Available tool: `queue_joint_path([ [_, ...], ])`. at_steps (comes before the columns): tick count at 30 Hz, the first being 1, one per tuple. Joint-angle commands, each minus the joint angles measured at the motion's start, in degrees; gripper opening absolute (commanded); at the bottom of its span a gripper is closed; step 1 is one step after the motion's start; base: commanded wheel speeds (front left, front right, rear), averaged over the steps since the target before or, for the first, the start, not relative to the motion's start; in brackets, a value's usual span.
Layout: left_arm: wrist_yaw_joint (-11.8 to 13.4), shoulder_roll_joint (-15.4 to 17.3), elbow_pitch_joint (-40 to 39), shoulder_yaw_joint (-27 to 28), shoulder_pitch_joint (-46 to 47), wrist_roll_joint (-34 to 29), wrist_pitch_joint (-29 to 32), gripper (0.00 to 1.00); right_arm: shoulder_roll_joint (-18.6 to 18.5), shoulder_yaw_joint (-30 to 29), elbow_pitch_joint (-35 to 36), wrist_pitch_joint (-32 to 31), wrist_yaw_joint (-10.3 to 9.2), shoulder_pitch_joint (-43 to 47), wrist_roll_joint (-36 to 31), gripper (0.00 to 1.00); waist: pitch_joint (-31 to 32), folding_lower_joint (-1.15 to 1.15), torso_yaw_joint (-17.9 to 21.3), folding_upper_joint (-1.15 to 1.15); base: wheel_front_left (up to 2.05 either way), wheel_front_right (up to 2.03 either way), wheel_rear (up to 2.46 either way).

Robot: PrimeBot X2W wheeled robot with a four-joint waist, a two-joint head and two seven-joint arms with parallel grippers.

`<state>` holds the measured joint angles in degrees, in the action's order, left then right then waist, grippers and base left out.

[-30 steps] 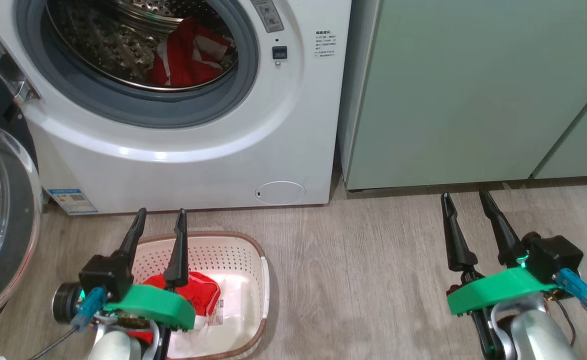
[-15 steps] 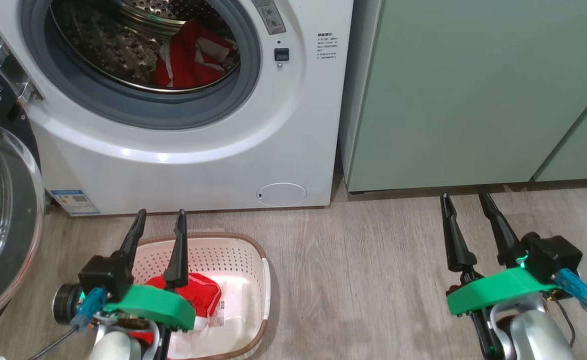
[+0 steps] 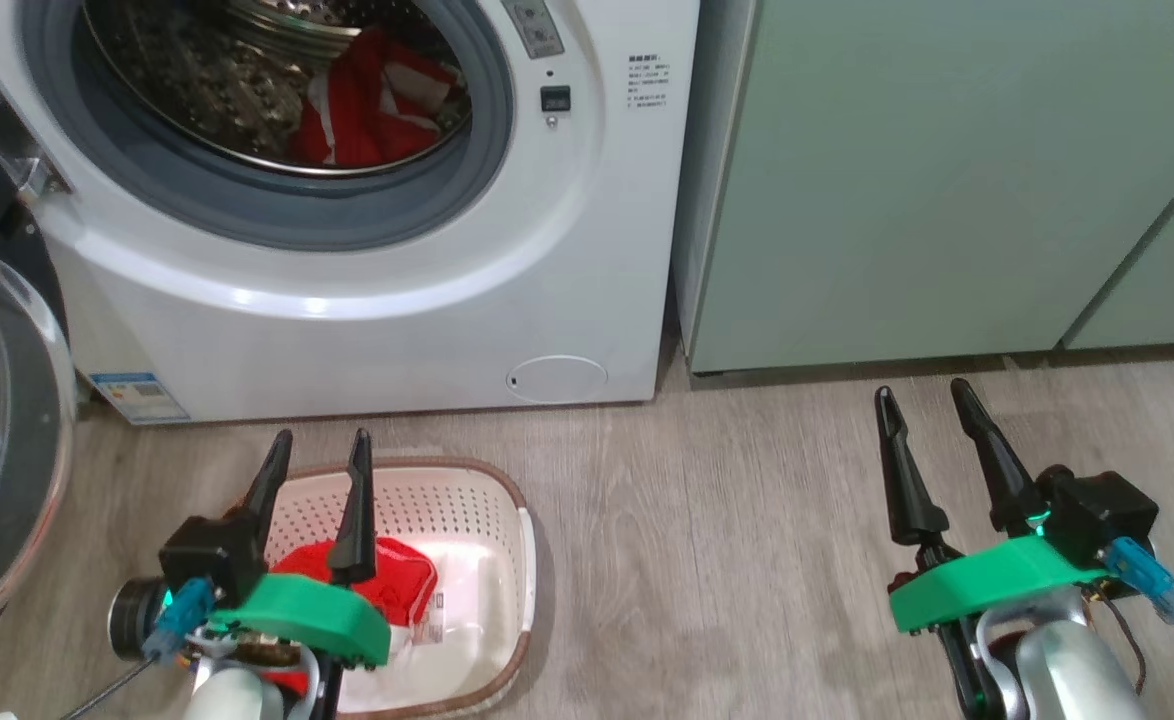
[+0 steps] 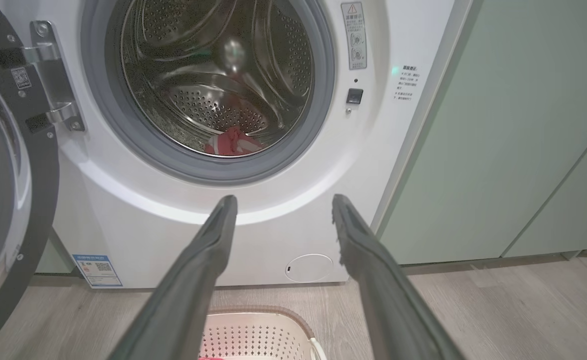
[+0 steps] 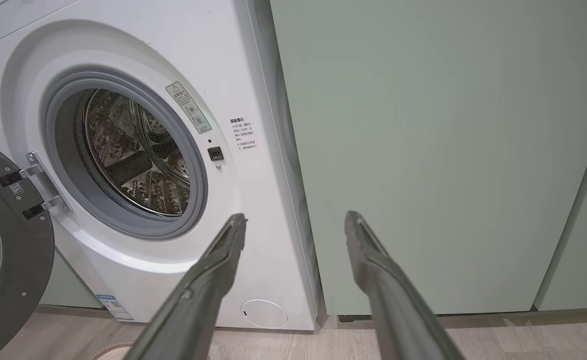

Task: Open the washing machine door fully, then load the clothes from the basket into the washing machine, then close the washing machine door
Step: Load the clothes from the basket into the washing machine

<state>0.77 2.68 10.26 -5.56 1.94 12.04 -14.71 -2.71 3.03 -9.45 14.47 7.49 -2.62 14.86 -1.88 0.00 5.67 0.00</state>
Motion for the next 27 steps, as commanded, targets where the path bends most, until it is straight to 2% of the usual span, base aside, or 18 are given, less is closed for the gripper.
queue_joint_path([
  [1,0.3,0.2,-1.3,1.8,1.3,0.0,-0.3,1.00,-0.2,1.5,1.9,0.5,0.00,-1.1,-0.6,1.00,-0.9,0.00,0.2,0.00,0.00,0.00,0.00],
  [12,-0.1,0.2,5.8,2.3,6.5,-1.4,-0.3,1.00,-0.2,1.0,4.1,0.5,0.00,-3.6,-1.2,1.00,-12.1,0.00,0.4,0.00,0.00,0.00,0.00],
  [20,-1.8,1.3,21.0,3.8,15.6,-5.1,-0.3,1.00,-0.2,0.3,6.6,0.5,0.00,-6.6,-1.8,1.00,-23.6,0.00,1.2,0.00,0.00,0.00,0.00],
  [27,-2.9,4.9,35.0,2.4,24.7,-8.9,-0.3,1.00,-0.2,1.1,8.5,0.5,0.00,-9.3,-0.8,1.00,-33.1,0.00,3.1,0.00,0.00,0.00,0.00],
])
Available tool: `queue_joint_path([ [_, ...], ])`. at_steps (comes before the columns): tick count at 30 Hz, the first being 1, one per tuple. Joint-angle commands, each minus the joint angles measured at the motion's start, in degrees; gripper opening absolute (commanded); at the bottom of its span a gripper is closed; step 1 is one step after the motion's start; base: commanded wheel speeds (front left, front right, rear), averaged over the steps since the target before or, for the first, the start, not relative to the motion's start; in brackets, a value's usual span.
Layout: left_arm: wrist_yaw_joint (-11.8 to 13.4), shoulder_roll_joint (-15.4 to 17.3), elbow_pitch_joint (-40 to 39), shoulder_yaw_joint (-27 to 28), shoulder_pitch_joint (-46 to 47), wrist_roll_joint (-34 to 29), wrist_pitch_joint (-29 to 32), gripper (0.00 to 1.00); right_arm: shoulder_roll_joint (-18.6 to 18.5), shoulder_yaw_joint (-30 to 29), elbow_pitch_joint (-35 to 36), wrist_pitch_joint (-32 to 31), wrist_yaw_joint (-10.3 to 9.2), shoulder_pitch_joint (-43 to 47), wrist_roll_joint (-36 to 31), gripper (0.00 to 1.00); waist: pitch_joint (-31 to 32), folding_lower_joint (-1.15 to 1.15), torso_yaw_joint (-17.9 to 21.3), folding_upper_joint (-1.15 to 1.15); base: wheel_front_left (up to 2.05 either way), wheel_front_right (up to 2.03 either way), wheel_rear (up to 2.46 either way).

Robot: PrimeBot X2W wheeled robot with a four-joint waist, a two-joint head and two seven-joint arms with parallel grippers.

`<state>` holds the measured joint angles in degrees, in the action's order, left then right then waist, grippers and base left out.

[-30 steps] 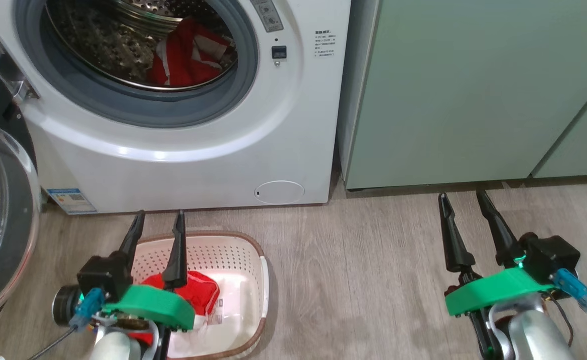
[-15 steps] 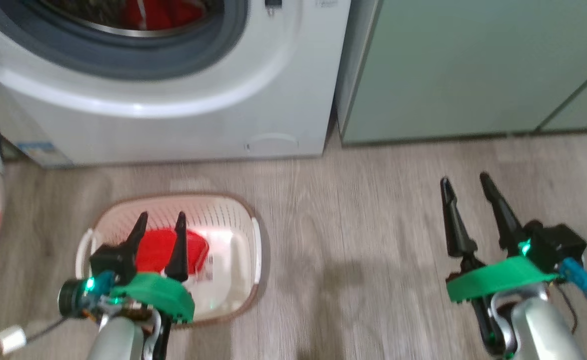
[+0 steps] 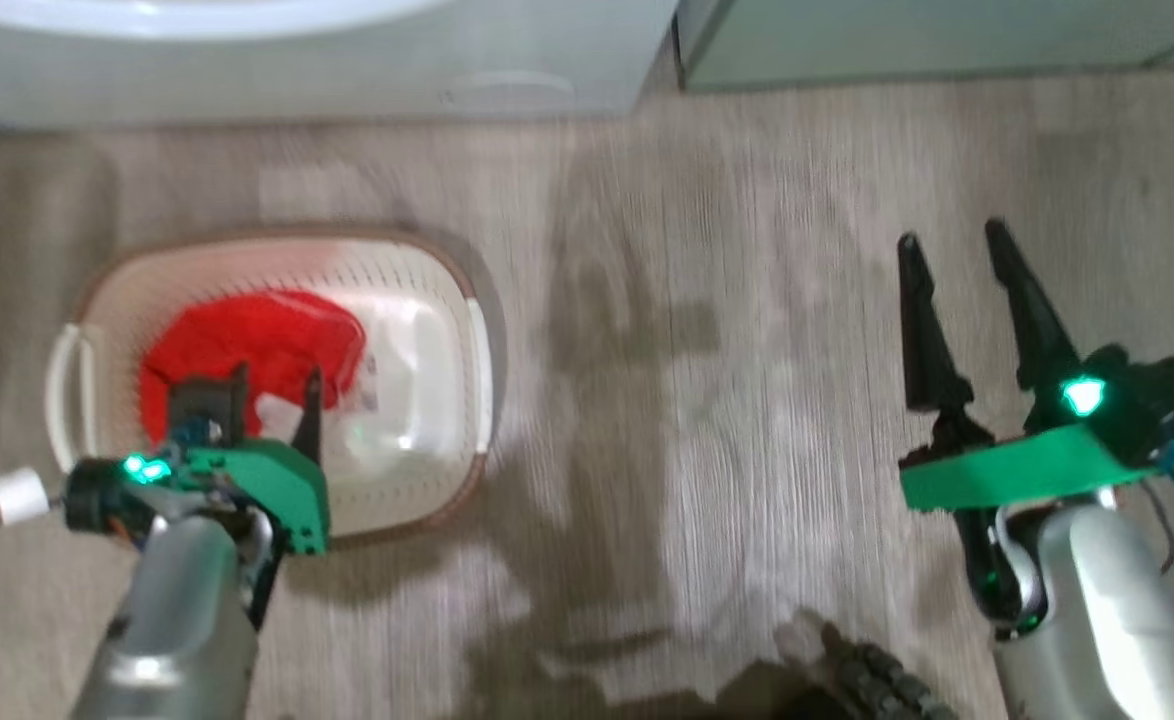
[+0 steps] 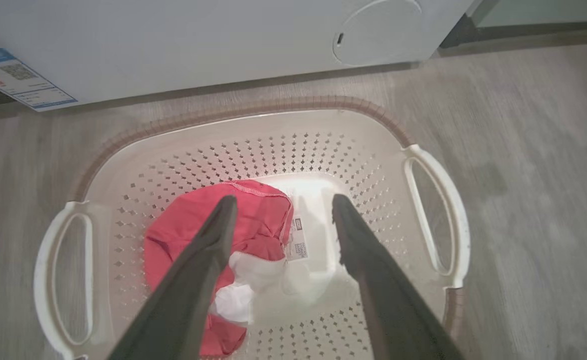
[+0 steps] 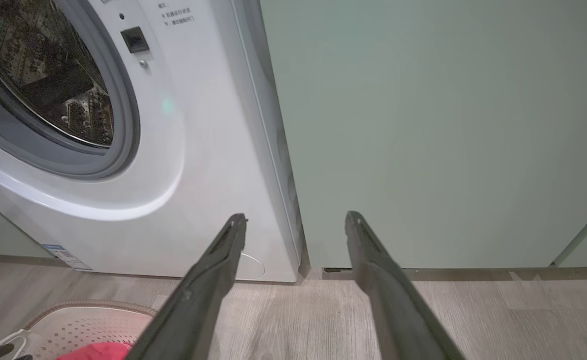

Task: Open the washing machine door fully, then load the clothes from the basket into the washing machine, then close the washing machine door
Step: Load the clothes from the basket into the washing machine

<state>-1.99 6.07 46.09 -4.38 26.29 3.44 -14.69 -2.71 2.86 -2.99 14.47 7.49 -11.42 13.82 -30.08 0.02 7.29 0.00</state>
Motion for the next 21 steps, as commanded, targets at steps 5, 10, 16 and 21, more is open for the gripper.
queue_joint_path([
  [5,-0.6,3.6,6.8,-0.8,7.0,-2.6,-0.3,1.00,-0.2,1.5,2.9,0.5,0.00,-1.3,2.0,1.00,-10.4,-0.02,2.6,0.00,0.00,0.00,0.00],
  [10,-1.1,6.1,16.8,-2.6,13.2,-4.3,-0.3,1.00,-0.2,2.0,4.0,0.5,0.00,-2.3,5.6,1.00,-15.1,-0.02,4.2,0.00,0.00,0.00,0.00],
  [16,-2.2,8.7,24.8,-4.3,19.6,-5.3,1.4,1.00,-0.2,2.5,5.3,0.5,0.00,-3.2,7.9,1.00,-19.8,-0.02,6.2,0.00,0.00,0.00,0.00],
  [21,-1.3,11.2,26.5,-5.7,22.8,-6.5,3.4,1.00,-0.2,4.3,6.0,0.5,0.00,-3.4,9.5,1.00,-23.7,-0.02,7.4,0.00,0.00,0.00,0.00],
])
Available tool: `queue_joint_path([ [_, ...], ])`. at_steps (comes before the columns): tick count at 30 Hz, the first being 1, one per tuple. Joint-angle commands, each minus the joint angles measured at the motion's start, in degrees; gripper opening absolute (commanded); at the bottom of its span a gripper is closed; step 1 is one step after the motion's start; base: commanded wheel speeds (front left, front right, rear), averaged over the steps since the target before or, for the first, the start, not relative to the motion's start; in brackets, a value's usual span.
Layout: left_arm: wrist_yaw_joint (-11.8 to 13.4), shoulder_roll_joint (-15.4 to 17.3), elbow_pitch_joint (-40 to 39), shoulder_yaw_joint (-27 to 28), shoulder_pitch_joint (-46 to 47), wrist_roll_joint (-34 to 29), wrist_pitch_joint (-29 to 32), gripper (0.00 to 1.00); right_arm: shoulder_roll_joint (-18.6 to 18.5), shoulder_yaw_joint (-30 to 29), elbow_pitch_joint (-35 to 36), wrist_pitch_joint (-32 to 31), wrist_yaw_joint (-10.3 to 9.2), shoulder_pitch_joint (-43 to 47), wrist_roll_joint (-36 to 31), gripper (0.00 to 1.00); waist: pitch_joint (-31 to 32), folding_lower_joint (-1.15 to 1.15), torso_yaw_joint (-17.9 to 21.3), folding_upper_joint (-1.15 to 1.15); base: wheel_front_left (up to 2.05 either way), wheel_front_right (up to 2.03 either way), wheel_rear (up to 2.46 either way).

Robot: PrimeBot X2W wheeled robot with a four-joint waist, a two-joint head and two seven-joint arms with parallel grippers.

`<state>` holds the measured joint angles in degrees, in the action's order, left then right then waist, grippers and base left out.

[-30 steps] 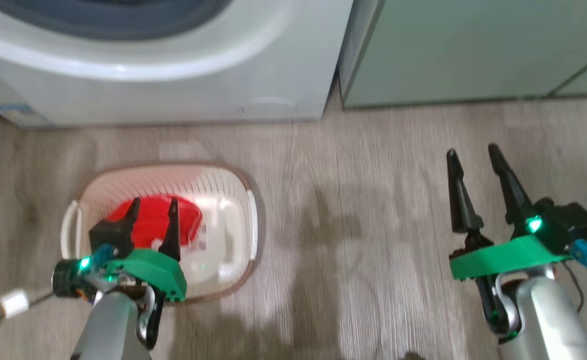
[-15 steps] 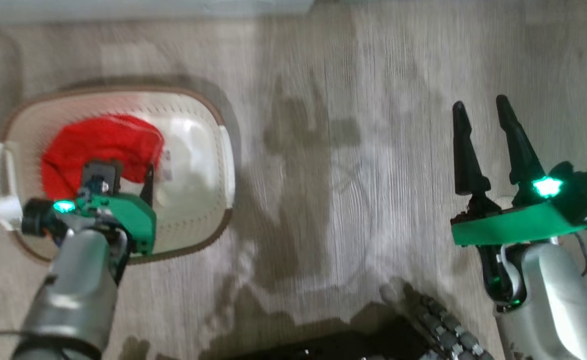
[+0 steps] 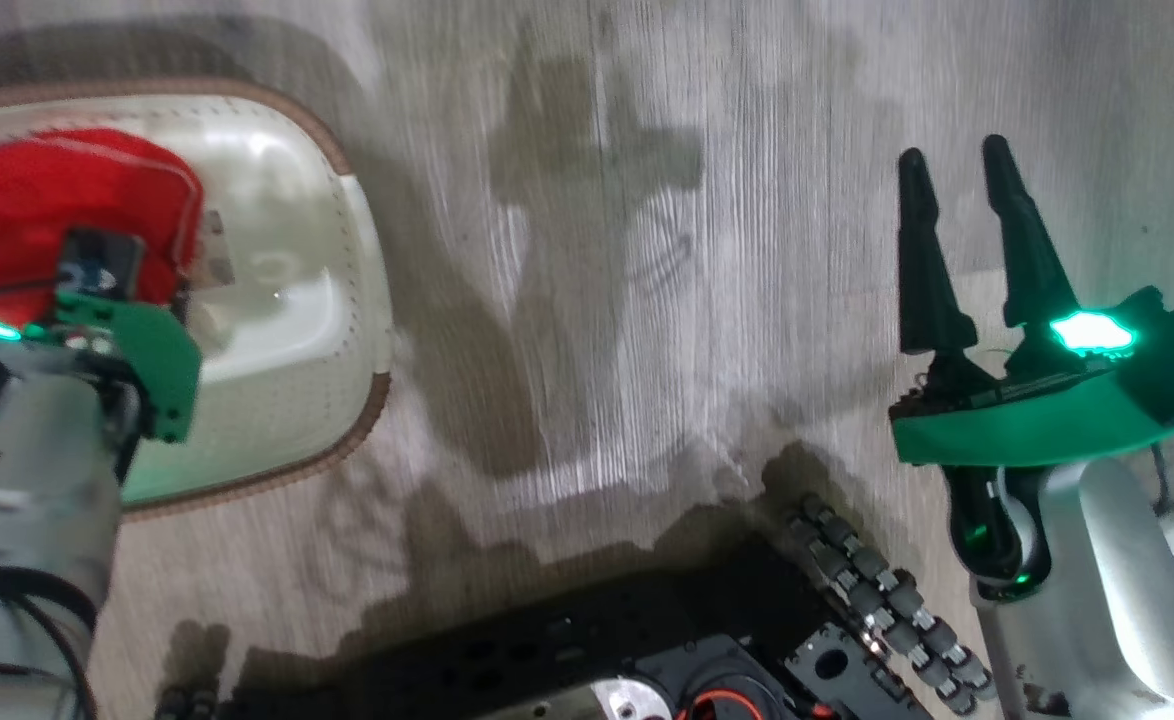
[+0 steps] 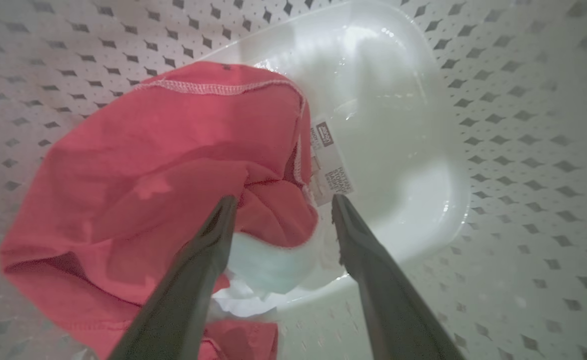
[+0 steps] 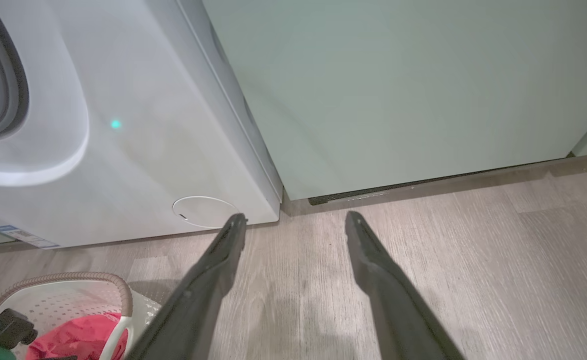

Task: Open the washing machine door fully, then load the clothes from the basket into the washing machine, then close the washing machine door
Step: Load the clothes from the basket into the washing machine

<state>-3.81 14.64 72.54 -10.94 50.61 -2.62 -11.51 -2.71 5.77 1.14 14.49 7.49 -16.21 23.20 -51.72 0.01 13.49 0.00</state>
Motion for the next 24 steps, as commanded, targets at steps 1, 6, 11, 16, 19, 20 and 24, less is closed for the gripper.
queue_joint_path([
  [1,1.0,3.1,0.2,0.7,-0.9,-0.7,0.6,1.00,-0.2,1.6,2.2,0.5,0.00,1.4,0.3,1.00,-2.8,-0.01,1.4,0.00,0.00,0.00,0.00],
  [6,4.0,4.0,0.9,0.7,2.0,-0.5,3.2,1.00,-0.2,2.0,3.2,0.5,0.00,1.7,1.4,1.00,-5.0,-0.01,1.0,0.00,0.00,0.00,0.00],
  [11,4.8,4.7,1.1,-0.6,3.3,-1.4,6.0,1.00,-0.2,2.4,3.8,0.5,0.00,1.7,1.3,1.00,-6.0,-0.01,1.0,0.00,0.00,0.00,0.00],
  [16,4.7,7.2,1.3,-2.6,5.3,-3.0,10.4,1.00,-0.2,2.5,4.8,0.5,0.00,1.9,0.6,1.00,-7.3,-0.01,1.3,0.00,0.00,0.00,0.00],
  [19,4.2,8.3,1.4,-3.1,5.5,-3.1,12.6,1.00,-0.2,2.6,5.2,0.5,0.00,1.9,0.8,1.00,-7.8,-0.01,1.5,0.00,0.00,0.00,0.00],
  [20,3.9,8.6,1.4,-3.2,5.5,-3.0,13.2,1.00,-0.2,2.7,5.3,0.5,0.00,2.0,0.9,1.00,-7.9,-0.01,1.6,0.00,0.00,0.00,0.00],
  [24,2.9,9.1,1.4,-3.4,5.3,-2.4,14.9,1.00,-0.2,3.1,5.5,0.5,0.00,2.0,0.7,1.00,-8.3,-0.01,1.8,0.00,0.00,0.00,0.00],
])
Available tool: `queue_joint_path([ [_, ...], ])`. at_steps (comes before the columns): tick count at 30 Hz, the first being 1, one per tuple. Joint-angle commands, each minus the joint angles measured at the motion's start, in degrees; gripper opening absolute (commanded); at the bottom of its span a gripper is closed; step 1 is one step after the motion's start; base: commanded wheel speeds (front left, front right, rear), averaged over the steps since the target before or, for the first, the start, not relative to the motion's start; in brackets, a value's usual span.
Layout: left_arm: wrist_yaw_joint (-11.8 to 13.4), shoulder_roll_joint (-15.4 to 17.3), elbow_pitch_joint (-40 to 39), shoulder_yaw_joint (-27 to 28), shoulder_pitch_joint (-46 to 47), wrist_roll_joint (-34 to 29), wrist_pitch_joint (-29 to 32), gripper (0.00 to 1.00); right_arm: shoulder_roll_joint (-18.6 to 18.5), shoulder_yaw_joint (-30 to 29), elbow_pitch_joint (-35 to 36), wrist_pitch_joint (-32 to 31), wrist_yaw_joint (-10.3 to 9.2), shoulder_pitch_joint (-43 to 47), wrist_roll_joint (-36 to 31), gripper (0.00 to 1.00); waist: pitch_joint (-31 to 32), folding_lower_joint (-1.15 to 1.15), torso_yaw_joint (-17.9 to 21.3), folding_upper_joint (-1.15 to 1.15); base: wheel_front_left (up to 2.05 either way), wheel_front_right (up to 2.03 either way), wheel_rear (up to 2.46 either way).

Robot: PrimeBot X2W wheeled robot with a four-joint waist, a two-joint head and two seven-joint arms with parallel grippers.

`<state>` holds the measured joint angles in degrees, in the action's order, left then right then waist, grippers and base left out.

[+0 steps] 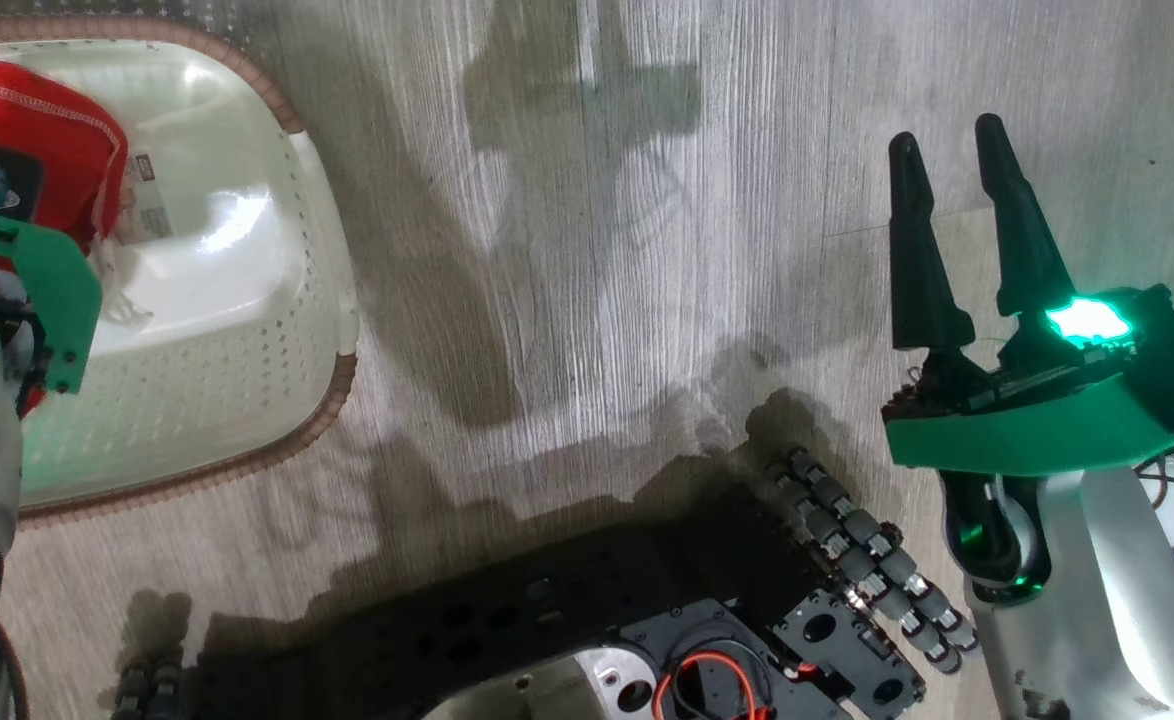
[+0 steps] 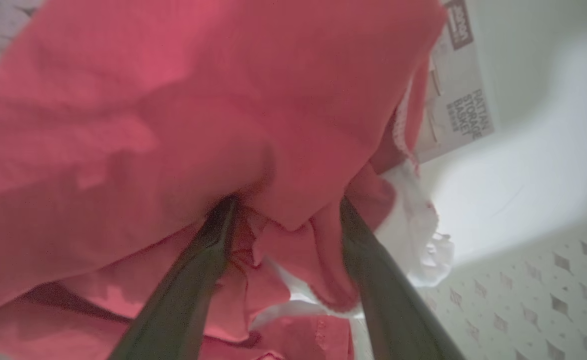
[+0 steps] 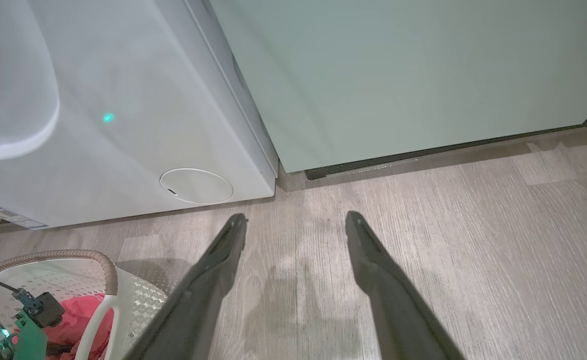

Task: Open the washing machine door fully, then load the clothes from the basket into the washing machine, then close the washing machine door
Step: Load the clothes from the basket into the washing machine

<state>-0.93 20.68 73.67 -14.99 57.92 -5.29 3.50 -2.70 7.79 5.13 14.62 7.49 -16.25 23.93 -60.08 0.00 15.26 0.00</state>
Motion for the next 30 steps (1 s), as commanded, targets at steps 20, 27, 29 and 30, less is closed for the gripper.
queue_joint_path([
  [20,-1.3,0.8,0.3,1.0,-3.1,4.6,-0.7,0.00,-0.2,1.9,-0.3,0.4,0.00,-0.9,-1.3,1.00,2.2,0.00,-0.5,0.00,0.00,0.00,0.00],
  [27,-1.5,-1.3,0.3,0.8,-4.4,5.8,-3.6,0.00,-0.2,1.5,-1.9,0.4,0.00,-2.5,-2.4,1.00,7.6,0.00,-0.7,0.00,0.00,0.00,0.00],
  [29,-1.5,-2.2,0.3,0.6,-5.5,6.0,-4.4,0.00,-0.2,1.4,-2.5,0.4,0.00,-2.5,-2.8,1.00,10.1,0.00,-1.2,0.00,0.00,0.00,0.00],
  [30,-1.5,-2.6,0.3,0.5,-6.1,6.1,-4.8,0.00,-0.2,1.3,-2.8,0.4,0.00,-2.4,-2.9,1.00,11.4,0.00,-1.5,0.00,0.00,0.00,0.00],
])
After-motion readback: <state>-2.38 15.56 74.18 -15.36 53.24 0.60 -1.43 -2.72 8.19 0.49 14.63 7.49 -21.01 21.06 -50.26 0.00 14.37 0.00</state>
